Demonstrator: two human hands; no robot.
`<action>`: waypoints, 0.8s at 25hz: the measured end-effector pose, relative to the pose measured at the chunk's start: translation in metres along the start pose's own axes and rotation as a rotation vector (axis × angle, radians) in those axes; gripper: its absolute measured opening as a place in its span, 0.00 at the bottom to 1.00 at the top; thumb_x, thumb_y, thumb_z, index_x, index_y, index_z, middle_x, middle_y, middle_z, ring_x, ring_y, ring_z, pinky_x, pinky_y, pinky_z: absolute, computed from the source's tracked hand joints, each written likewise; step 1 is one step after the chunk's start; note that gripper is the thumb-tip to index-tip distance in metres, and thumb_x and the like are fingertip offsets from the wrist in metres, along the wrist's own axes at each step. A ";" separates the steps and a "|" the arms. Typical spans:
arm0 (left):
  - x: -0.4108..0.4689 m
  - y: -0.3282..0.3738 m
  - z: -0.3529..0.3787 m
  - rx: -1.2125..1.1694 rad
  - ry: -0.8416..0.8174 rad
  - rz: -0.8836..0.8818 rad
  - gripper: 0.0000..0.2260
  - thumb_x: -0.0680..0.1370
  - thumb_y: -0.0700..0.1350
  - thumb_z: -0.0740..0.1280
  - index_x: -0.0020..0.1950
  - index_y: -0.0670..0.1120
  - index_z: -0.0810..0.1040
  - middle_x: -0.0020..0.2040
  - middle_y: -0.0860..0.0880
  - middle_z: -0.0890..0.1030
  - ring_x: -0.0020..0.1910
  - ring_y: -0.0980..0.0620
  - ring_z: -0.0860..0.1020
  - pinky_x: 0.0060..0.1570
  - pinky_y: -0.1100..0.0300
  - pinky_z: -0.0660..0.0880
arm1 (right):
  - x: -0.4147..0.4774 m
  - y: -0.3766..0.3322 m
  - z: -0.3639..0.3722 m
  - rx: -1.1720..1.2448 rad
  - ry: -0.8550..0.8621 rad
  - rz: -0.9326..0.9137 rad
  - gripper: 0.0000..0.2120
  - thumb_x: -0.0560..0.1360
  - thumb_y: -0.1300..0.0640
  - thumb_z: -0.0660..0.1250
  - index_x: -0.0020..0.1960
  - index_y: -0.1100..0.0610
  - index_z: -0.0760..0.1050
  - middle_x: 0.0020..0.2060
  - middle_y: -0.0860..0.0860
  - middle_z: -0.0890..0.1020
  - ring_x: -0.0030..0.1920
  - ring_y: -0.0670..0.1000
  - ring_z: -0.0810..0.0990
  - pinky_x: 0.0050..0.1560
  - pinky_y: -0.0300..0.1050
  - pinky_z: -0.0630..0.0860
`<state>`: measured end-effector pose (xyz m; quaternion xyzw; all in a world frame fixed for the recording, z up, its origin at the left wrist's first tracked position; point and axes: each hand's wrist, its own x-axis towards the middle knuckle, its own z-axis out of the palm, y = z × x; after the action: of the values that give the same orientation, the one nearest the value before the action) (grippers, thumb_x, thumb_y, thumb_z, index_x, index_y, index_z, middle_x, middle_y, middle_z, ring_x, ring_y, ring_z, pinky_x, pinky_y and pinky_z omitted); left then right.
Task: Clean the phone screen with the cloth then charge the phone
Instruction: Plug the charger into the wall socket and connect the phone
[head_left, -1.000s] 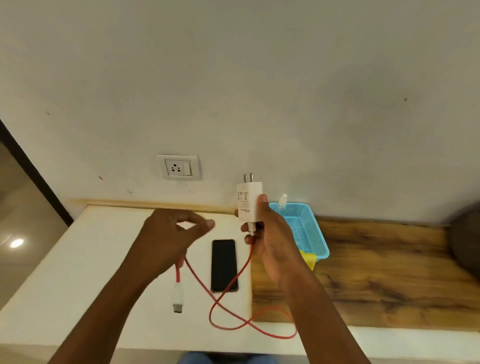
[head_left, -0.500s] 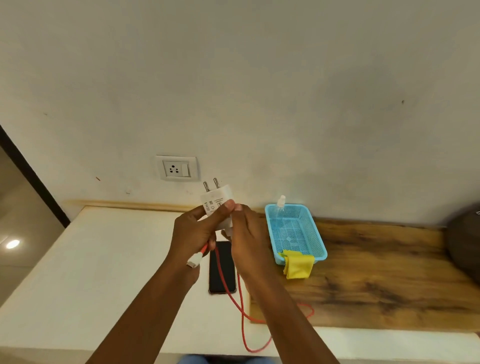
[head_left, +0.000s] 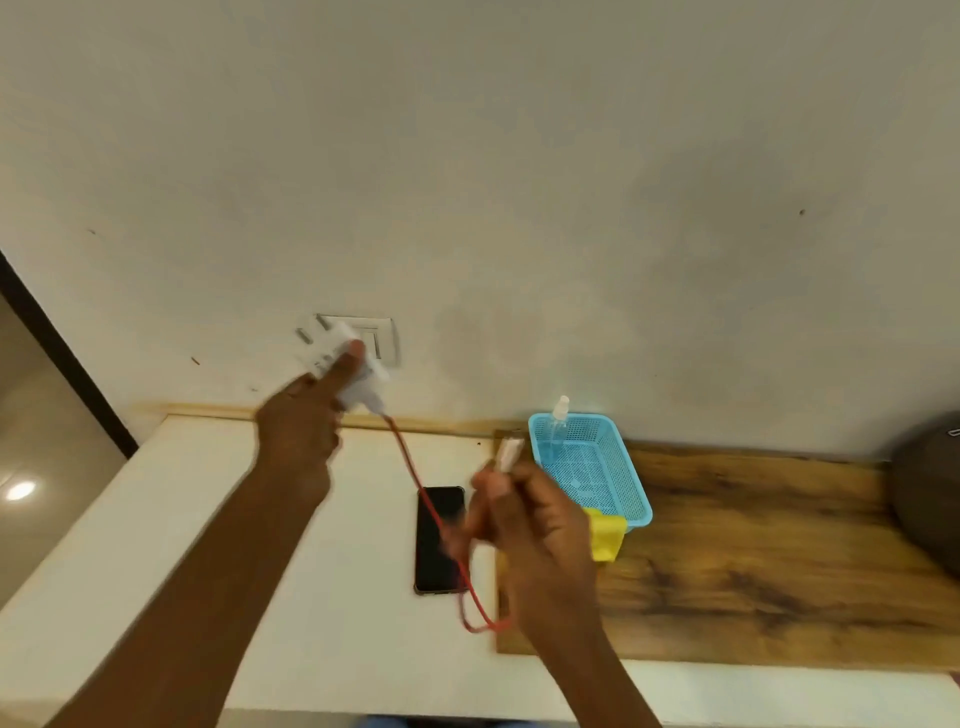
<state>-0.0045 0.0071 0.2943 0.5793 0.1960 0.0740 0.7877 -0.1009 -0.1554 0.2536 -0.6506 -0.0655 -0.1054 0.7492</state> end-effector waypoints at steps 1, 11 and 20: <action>0.011 0.009 -0.011 -0.013 0.065 0.031 0.13 0.69 0.55 0.72 0.33 0.50 0.72 0.23 0.55 0.69 0.19 0.61 0.61 0.21 0.68 0.58 | 0.000 0.005 -0.015 0.026 0.122 0.110 0.09 0.74 0.48 0.63 0.43 0.50 0.79 0.30 0.49 0.79 0.27 0.43 0.77 0.28 0.36 0.76; 0.086 0.050 -0.115 1.002 0.319 0.935 0.19 0.74 0.60 0.63 0.55 0.47 0.70 0.44 0.42 0.75 0.37 0.43 0.73 0.32 0.54 0.71 | 0.030 0.076 -0.139 -1.038 0.741 0.289 0.14 0.80 0.54 0.55 0.54 0.58 0.78 0.46 0.61 0.84 0.44 0.62 0.80 0.32 0.41 0.62; 0.103 0.031 -0.127 1.259 0.198 0.731 0.18 0.72 0.55 0.69 0.51 0.42 0.75 0.44 0.38 0.77 0.39 0.39 0.76 0.39 0.47 0.74 | 0.036 0.082 -0.180 -1.077 0.812 0.256 0.14 0.80 0.57 0.56 0.53 0.64 0.77 0.44 0.67 0.81 0.45 0.67 0.78 0.42 0.52 0.70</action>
<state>0.0425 0.1645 0.2687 0.9410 0.0656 0.2574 0.2096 -0.0528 -0.3248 0.1570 -0.8441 0.3594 -0.2693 0.2929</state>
